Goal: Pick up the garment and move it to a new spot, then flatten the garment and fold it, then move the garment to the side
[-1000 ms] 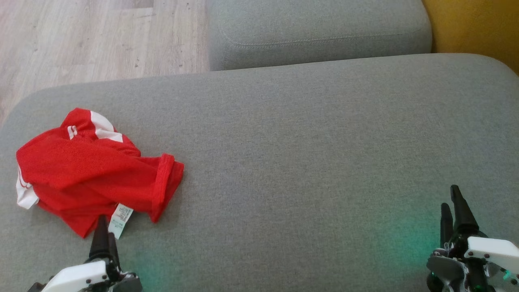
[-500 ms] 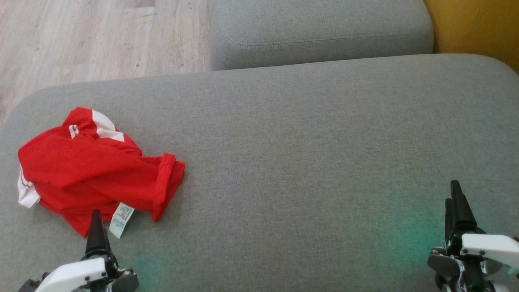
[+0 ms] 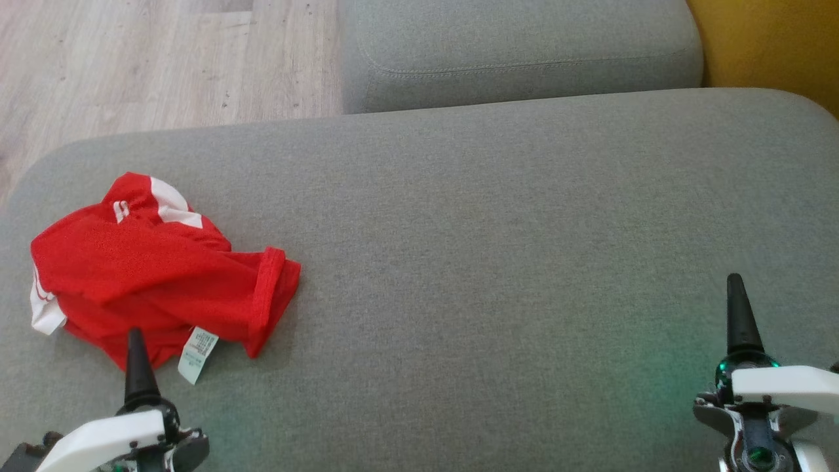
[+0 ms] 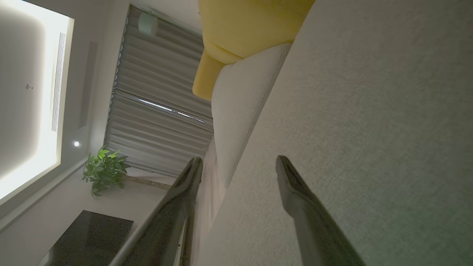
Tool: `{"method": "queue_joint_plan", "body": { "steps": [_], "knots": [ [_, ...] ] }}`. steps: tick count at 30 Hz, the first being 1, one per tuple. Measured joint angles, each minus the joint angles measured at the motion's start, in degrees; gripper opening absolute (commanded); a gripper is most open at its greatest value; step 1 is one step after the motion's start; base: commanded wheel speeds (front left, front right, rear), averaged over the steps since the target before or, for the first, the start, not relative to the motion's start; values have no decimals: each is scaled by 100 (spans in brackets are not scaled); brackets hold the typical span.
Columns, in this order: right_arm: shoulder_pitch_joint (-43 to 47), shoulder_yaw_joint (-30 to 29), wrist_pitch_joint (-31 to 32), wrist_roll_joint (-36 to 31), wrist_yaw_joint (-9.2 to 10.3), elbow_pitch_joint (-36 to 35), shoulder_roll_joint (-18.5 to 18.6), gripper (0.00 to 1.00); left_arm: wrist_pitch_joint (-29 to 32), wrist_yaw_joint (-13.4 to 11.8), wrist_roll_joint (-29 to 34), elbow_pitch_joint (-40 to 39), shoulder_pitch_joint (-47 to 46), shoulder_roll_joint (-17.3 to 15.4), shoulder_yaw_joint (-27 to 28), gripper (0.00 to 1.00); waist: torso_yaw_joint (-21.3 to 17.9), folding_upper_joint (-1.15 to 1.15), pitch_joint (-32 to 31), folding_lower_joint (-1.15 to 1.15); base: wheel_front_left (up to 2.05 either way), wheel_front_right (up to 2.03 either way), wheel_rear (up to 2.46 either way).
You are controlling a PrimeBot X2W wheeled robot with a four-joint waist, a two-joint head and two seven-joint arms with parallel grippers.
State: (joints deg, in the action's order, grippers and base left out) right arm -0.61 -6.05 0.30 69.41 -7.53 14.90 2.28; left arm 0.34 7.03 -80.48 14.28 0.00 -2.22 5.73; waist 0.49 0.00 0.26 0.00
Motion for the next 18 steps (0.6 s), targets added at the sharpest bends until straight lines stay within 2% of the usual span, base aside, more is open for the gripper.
{"method": "queue_joint_plan", "body": {
  "steps": [10, 18],
  "knots": [
    [-3, 68, -152, -1062, 0, -180, 0, 100, -159, -149, 877, -376, -1, -1, -57, 100, 17, 0, 14, 0, 0, 0, 0],
    [-4, 208, -288, -1878, 0, -308, 1, 100, -297, -199, 1739, -655, 2, -1, -347, 100, 29, 0, 26, 0, 0, 0, 0]
  ]
}}
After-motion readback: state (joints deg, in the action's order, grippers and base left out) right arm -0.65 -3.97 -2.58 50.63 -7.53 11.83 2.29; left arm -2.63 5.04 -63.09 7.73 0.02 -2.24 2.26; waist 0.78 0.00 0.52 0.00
